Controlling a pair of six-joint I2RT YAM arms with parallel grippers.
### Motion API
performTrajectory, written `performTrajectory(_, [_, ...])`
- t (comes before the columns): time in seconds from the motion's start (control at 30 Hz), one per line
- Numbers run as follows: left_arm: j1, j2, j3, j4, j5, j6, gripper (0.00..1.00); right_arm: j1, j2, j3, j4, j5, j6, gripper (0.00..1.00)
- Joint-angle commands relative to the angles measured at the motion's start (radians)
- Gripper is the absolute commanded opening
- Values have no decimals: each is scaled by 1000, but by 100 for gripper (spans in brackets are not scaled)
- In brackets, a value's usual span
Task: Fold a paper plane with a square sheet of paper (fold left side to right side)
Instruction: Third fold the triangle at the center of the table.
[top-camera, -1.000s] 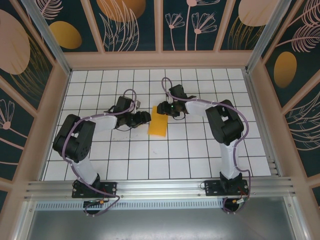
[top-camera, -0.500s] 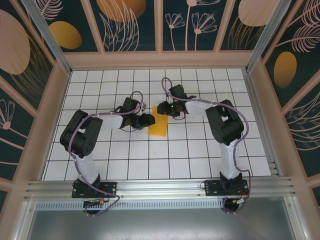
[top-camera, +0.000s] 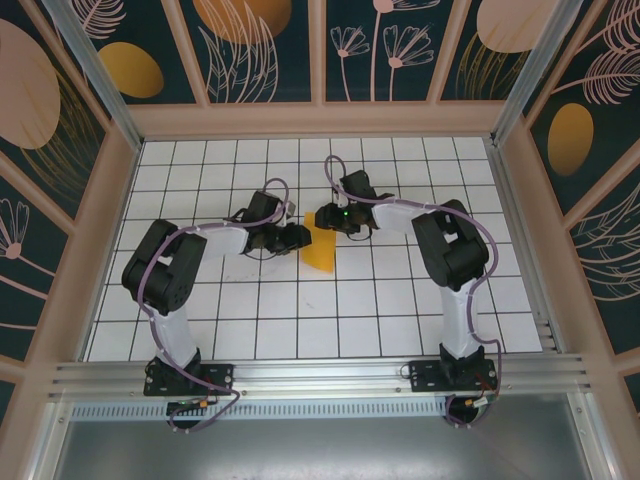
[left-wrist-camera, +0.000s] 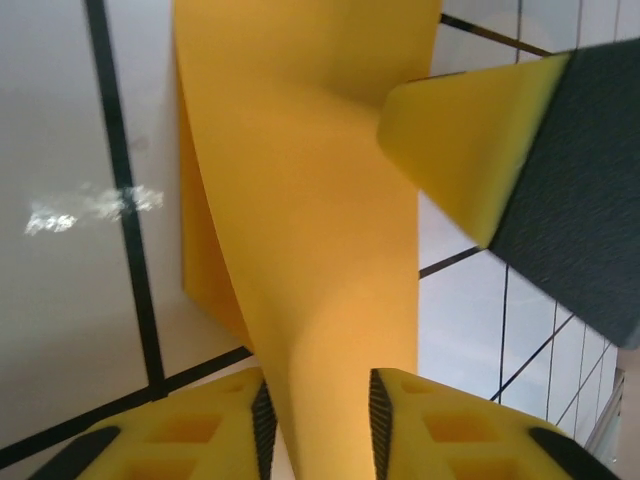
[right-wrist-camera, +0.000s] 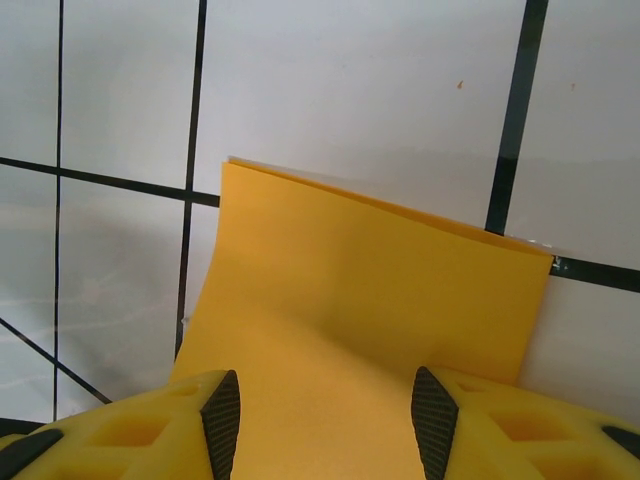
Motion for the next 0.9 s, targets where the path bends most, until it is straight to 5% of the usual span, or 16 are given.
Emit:
performTrajectory(0.0, [-3,11,21,-2,-3,0,25,-1,-9,-49,4,-6,-10,54])
performTrajectory(0.23, [-10,16,18,9,4,-14,7,-11,-98,-80,61,9,-45,59])
performTrajectory(0.57, [-29,-1,8,30,-11,-84,4,9,-402,-314,93,135,-156,67])
performTrajectory(0.87, [-36,-24,-48,90,-9,-173,3,324,-665,-628,256,386,-178,74])
